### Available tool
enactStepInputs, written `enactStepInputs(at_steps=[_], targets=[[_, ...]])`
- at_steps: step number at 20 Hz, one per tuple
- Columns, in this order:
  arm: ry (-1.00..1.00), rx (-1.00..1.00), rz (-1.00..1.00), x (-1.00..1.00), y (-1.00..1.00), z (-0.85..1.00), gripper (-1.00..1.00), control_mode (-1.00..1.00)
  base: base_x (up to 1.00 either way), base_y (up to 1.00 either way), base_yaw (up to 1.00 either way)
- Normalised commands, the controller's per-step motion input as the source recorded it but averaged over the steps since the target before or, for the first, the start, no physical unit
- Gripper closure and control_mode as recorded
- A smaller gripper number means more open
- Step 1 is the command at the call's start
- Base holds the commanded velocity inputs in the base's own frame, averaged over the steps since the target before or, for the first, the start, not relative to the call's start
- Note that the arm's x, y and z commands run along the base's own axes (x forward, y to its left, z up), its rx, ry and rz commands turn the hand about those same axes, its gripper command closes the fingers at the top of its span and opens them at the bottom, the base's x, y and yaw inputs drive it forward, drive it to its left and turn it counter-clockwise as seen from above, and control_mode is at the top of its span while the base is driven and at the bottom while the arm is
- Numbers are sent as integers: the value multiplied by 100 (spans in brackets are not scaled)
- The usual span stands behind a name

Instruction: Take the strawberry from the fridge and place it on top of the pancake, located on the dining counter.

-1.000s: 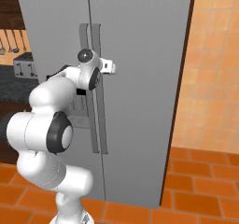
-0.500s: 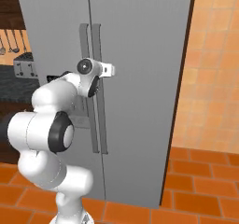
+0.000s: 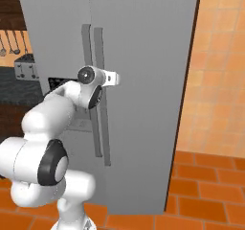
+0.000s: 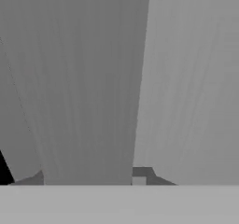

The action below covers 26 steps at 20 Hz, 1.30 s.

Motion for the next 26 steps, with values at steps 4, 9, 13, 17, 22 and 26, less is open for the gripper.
enactStepInputs(at_steps=[4, 9, 13, 17, 22, 26], targets=[[12, 0, 0, -100, -77, -11, 100, -100, 0, 0, 0], [7, 0, 0, -100, -98, -23, 100, -100, 0, 0, 0], [7, 0, 0, -100, -100, -29, 100, -100, 0, 0, 0], [10, 2, -1, -100, -100, -33, 100, -100, 0, 0, 0], [24, 7, -4, -83, -100, -15, 100, -100, 0, 0, 0], [23, 7, -6, -66, -90, 3, -100, -100, 0, 0, 0]])
